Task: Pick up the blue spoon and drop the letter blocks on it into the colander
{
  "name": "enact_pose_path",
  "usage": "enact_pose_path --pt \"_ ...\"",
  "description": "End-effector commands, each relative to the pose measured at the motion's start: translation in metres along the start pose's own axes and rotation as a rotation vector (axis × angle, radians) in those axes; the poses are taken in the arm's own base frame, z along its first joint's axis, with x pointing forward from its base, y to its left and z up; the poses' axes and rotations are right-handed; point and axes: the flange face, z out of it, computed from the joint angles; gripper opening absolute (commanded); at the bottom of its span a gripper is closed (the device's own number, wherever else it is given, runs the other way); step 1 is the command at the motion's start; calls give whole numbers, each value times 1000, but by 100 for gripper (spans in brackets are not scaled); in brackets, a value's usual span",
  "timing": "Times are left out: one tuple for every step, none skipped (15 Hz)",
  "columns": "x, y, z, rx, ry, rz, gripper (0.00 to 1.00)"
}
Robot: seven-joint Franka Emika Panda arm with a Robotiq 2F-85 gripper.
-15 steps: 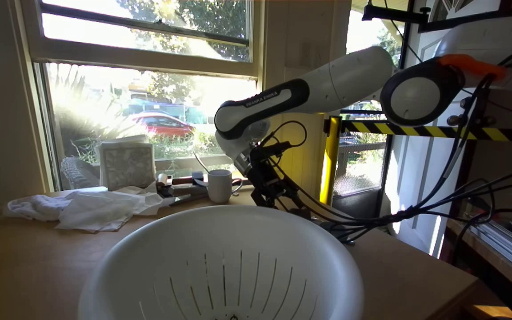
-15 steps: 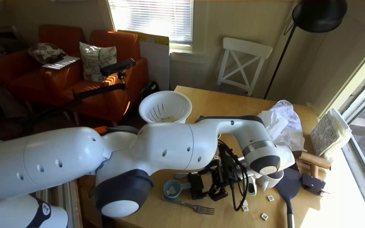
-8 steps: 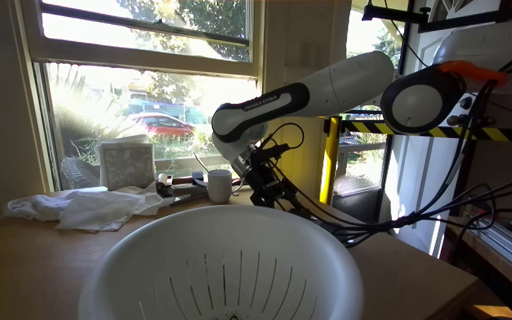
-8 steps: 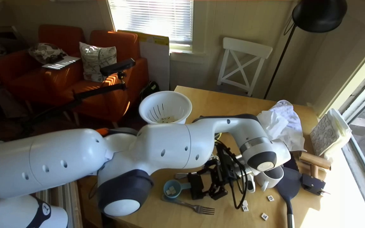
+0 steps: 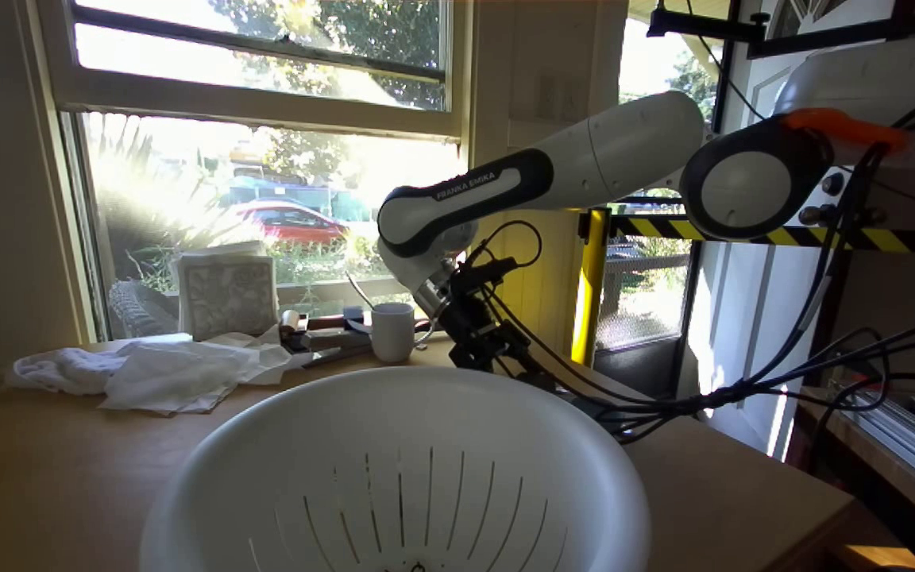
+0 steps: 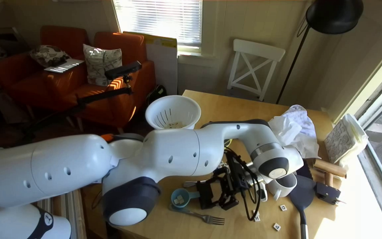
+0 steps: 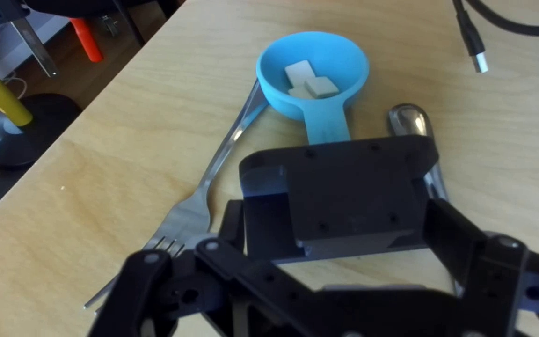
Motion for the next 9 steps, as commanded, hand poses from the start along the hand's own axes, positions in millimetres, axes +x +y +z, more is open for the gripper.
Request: enact_pose_path --pt "0 -6 2 -17 0 -31 97" --pt "-1 -7 2 -20 -1 -33 98" --pt "-1 -8 2 -21 -1 -33 98" --pt "-1 -9 2 -22 -1 -35 95" --pt "-1 -10 3 -25 -1 -35 94" --pt "-1 -10 4 -29 -5 -35 90" --pt "0 -9 5 -34 -6 -33 92" --pt "0 -9 5 -39 -6 -32 91" --pt "0 -8 5 -41 -9 -30 91"
